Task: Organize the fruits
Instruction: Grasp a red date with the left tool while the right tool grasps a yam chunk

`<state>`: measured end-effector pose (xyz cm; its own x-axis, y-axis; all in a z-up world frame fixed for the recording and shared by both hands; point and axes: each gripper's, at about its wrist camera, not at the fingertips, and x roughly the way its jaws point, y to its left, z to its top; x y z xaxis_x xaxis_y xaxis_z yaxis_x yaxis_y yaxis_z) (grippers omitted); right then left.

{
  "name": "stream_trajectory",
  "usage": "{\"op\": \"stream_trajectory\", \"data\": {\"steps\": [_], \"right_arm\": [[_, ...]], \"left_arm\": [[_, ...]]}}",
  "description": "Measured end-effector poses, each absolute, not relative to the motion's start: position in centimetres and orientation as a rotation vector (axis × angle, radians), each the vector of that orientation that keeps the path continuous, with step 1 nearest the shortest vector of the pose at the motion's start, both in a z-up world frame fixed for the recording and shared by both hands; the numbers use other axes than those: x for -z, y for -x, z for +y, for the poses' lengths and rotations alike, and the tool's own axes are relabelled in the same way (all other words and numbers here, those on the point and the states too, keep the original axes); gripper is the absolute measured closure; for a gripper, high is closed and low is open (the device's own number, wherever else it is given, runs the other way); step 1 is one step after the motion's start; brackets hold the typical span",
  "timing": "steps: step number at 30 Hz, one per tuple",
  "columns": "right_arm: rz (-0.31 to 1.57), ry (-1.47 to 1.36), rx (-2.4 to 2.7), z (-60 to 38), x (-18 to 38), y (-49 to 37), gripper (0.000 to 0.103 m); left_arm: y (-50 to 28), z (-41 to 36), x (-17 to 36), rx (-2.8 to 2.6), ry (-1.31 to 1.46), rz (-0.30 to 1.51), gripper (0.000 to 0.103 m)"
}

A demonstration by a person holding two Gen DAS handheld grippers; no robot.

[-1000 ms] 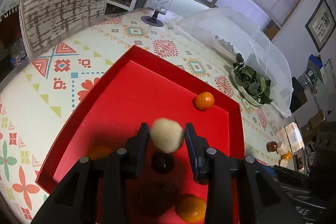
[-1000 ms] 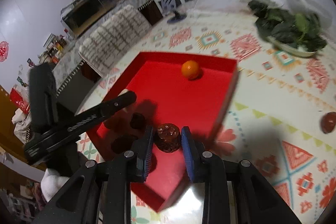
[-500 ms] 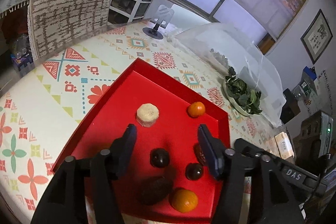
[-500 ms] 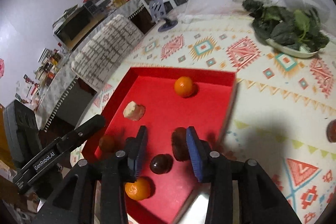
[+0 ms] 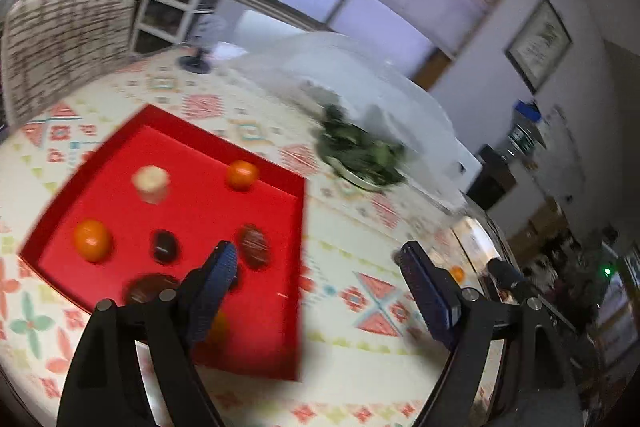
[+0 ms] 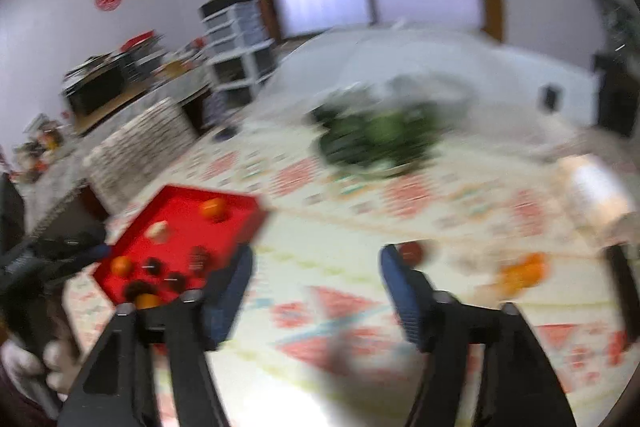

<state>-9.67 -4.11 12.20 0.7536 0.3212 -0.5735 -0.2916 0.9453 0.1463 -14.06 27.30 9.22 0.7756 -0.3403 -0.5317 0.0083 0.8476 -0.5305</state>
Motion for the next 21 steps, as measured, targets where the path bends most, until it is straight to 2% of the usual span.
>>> {"op": "stream_trajectory", "data": {"steps": [2,6,8,10,12,21], "right_arm": [[0.613,-0.08,-0.246,-8.4,-12.3,10.3,0.014],[0.722,-0.208,-0.146,-16.1,-10.2,10.3,0.015],[0.768,-0.222,-0.137,-17.9,-9.0,10.1,0.021],[0.807,-0.227,-0.145,-18.7,-7.7,10.0,0.033],[0.837,-0.255,-0.178,-19.0,-6.6,9.4,0.04],[0.916,-0.279,-0.264,-15.3,-2.7,4.6,0.042]], "left_arm": [[13.8,25.4,-8.6,0.242,0.538,0.708,0.02],[12.4,21.5,-6.2,0.292,0.533,0.831,0.02],[11.8,19.6,-5.5,0.315,0.523,0.866,0.02],[11.5,18.0,-5.5,0.329,0.503,0.875,0.02],[11.1,16.6,-5.6,0.333,0.47,0.874,0.02],[6.7,13.4,-6.3,0.293,0.329,0.87,0.026]]}}
